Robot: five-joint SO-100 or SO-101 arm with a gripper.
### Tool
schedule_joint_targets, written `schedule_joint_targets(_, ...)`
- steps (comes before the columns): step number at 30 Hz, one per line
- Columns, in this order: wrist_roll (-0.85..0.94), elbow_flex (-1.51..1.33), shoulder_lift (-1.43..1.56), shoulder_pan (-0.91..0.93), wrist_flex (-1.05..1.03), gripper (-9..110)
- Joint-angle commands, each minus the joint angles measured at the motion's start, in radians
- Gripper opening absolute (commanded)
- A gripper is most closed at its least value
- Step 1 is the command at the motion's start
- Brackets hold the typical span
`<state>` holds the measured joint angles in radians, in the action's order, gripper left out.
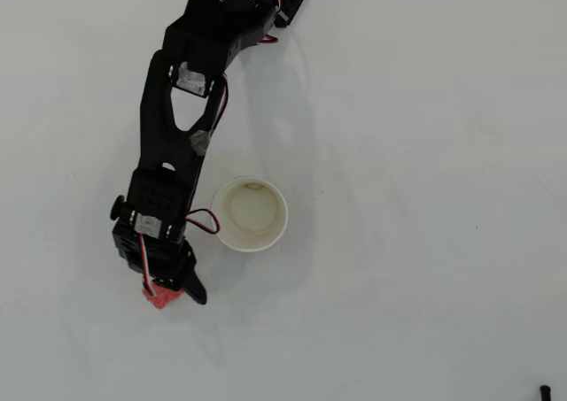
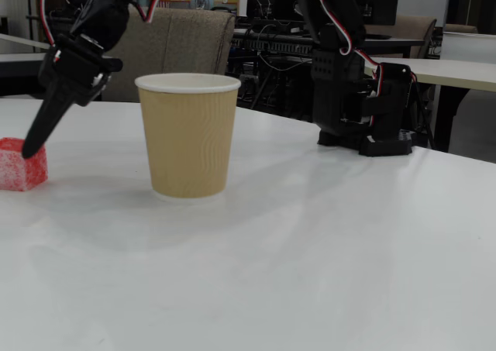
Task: Grasp a red cube and put it in the cup.
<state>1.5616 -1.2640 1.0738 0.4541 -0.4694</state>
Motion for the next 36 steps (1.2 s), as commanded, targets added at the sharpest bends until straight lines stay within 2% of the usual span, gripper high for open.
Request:
schedule_joint_targets(1, -0.002, 0.098, 0.025, 0.02, 0.026, 38)
schedule_joint_targets(36, -0.009, 0.169, -0.037, 0.025, 0.02, 37)
